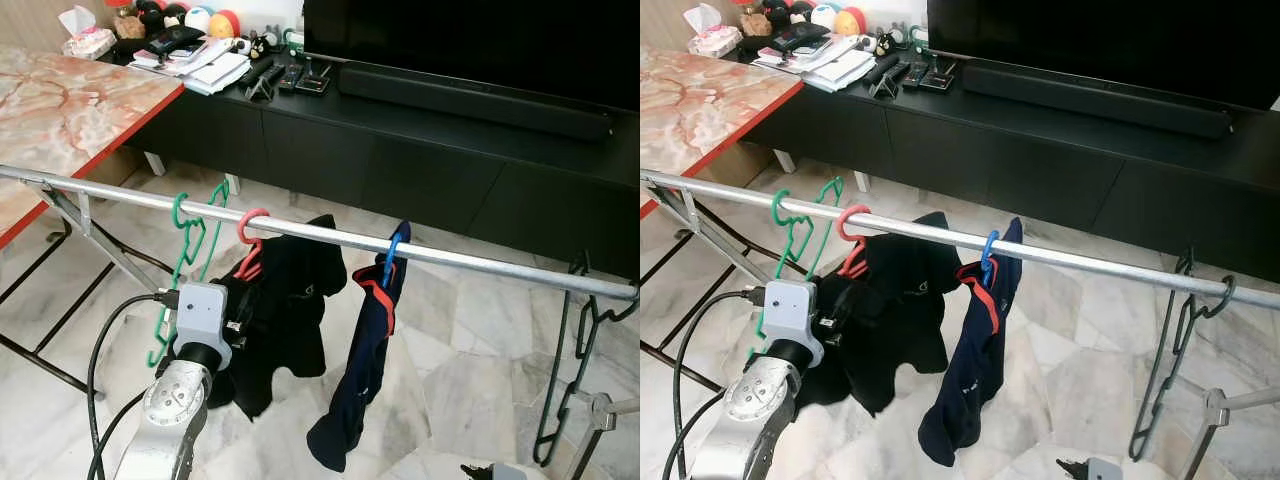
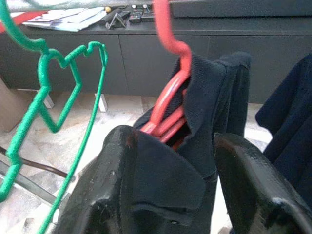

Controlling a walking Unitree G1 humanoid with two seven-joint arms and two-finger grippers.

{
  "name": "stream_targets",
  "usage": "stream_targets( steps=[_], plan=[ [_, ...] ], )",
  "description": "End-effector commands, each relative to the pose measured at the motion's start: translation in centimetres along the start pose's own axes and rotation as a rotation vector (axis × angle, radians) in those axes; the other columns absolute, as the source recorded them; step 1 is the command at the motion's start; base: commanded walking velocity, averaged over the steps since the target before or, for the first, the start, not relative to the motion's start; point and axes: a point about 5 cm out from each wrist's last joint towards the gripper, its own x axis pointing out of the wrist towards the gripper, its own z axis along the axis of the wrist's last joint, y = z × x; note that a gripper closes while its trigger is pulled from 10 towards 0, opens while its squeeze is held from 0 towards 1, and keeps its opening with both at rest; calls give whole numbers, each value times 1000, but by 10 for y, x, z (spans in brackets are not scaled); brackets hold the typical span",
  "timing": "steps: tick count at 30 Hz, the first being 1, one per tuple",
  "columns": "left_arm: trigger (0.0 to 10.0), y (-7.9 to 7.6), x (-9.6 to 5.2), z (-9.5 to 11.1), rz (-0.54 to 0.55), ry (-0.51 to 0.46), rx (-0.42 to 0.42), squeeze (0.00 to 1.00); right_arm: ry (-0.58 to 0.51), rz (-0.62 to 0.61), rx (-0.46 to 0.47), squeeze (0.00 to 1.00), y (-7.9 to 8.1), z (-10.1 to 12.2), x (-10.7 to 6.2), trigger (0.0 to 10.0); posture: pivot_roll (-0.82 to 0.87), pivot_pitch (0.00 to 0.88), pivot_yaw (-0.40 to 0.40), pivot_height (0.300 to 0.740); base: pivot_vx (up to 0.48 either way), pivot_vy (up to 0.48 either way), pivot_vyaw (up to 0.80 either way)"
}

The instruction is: Hang hanger

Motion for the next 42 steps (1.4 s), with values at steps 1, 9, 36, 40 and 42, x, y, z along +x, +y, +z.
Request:
stream_targets(
  steps=[1,9,36,40,42],
  plan=[
    [10000,-3,-2,2,-12,-5,-4,0,16,-23,32,0,-6,-8,-3,10000,-46,195,3,740,0,-480,-775],
    [10000,-3,-5,2,-11,-19,-1,0,24,-2,20,0,-5,-9,-3,10000,-44,185,5,740,0,-480,-747],
    [10000,-12,7,-4,25,207,91,0,9,16,30,0,-3,-7,-2,10000,-40,212,2,740,0,-71,-54],
    [10000,-1,6,-13,109,289,86,0,8,14,33,0,-3,-7,-3,10000,-41,218,2,740,0,0,0],
    [10000,3,2,-14,137,310,82,0,9,14,33,0,-3,-8,-3,10000,-37,222,2,740,0,0,0]
  ],
)
